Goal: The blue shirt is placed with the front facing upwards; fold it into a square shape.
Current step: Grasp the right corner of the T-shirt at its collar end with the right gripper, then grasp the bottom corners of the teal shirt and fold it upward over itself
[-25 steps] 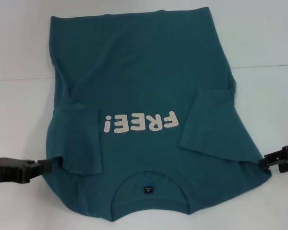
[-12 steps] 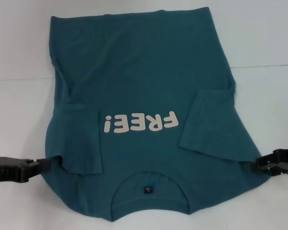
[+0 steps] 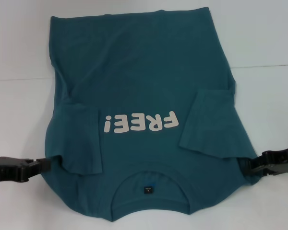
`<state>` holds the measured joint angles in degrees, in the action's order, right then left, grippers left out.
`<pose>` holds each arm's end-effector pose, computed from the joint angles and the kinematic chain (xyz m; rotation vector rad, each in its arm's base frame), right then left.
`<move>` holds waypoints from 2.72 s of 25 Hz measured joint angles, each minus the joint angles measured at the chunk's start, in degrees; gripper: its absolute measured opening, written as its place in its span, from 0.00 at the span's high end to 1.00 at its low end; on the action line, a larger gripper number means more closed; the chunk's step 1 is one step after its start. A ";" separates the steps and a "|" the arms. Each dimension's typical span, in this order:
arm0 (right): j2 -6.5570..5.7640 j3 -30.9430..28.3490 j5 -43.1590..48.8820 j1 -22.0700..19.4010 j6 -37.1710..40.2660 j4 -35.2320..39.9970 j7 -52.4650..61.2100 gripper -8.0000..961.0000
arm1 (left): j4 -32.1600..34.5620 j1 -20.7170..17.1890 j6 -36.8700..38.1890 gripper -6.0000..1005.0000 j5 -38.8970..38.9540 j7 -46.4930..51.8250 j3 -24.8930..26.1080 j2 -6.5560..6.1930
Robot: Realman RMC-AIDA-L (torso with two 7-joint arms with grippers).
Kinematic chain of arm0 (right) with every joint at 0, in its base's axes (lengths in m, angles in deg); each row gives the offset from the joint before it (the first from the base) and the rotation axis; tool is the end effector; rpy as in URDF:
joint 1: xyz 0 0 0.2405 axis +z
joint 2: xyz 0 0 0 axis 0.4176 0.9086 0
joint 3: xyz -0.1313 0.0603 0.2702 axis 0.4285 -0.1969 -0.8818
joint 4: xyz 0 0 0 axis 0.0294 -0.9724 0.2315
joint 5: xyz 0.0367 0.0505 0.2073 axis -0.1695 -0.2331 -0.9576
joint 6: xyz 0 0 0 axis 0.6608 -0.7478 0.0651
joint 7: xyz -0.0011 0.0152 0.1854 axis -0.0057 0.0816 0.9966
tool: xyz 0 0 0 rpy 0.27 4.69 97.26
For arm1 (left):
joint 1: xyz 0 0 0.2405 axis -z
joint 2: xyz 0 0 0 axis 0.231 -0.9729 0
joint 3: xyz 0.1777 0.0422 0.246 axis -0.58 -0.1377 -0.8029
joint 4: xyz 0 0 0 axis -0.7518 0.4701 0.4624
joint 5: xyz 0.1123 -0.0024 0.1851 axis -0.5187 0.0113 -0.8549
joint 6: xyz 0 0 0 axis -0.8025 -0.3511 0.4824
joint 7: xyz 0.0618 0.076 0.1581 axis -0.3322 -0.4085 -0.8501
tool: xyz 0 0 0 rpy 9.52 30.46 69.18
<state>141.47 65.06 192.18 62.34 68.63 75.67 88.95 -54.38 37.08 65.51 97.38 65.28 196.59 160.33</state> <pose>0.3706 0.4002 -0.0170 -2.0774 1.8908 -0.0166 -0.3266 0.3529 -0.0144 -2.4356 -1.2714 -0.4108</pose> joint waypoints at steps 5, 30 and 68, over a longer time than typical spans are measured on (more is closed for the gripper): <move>-0.13 0.05 0.00 -0.16 0.46 0.11 -1.10 0.42 | 0.02 0.09 -0.01 0.96 0.00 -0.02 0.00 0.00; -1.31 0.06 -0.11 -1.40 3.84 4.20 -3.50 0.97 | -0.12 0.02 0.86 0.96 -0.01 0.04 0.00 -0.07; -3.82 -7.51 -11.59 -14.89 31.82 19.13 -13.24 0.97 | -5.29 -2.14 20.63 0.96 3.00 3.24 10.17 -2.04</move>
<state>137.64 57.55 180.58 47.45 100.45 94.80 75.71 -59.67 34.94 86.13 100.38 68.51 206.75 158.29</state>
